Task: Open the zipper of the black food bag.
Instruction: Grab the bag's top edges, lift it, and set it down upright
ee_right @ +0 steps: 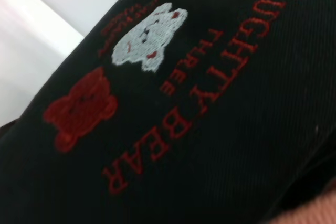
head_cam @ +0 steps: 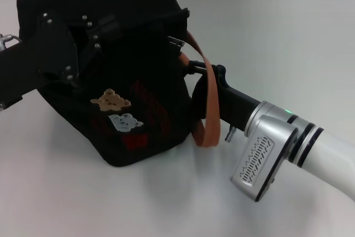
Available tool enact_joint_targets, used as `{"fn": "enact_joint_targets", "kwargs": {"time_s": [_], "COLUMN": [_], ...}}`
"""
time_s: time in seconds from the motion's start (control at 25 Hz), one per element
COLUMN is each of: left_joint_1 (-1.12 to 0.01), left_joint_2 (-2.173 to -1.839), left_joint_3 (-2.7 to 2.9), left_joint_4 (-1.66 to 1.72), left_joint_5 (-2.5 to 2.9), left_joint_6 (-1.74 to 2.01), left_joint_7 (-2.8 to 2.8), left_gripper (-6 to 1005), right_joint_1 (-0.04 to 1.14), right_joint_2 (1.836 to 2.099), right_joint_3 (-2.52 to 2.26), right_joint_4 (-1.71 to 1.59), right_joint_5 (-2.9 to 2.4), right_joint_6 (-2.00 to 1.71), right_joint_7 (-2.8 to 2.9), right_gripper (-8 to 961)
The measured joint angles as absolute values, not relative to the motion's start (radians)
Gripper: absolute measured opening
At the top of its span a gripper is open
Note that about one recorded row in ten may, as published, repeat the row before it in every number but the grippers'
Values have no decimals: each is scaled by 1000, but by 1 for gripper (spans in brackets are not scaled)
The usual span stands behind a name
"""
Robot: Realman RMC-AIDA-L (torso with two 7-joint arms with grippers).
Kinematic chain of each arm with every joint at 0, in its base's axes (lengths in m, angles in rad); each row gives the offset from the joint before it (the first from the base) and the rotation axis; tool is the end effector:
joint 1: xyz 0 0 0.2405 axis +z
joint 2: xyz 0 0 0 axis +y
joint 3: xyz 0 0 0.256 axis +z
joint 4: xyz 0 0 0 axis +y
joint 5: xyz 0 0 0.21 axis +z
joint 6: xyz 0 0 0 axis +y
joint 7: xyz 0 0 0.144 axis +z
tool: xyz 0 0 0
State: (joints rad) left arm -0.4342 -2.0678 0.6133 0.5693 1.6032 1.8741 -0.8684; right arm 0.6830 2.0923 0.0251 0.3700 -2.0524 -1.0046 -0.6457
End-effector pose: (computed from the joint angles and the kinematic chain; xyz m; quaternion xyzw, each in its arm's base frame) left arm -0.2464 0.2928 0.0428 -0.8673 0.0182 -0.4413 0.2296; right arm 0.2088 0.3138 -0.1435 -0.8745 -0.2418 0.1472 0.3938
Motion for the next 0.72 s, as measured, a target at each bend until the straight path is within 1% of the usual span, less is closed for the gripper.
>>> {"fn": "enact_joint_targets", "kwargs": {"time_s": [0.36,0.72], "left_joint_1": [-428,-424], "left_joint_2": [-2068,-2068], "left_joint_3": [614,614], "left_joint_4": [569,558], "left_joint_5": [1606,1607], "left_joint_6": [1881,1883], "left_joint_7": [-868,-868], "left_gripper": [20,20], "right_joint_1": [677,623], "right_joint_2": [2092,2090], "right_joint_3": [85,92], "right_joint_4": [413,414], "right_joint_5": [-2053,-2052], "right_joint_6": [-1020,-1199], "right_joint_7": [-717,-663], "right_gripper": [437,437]}}
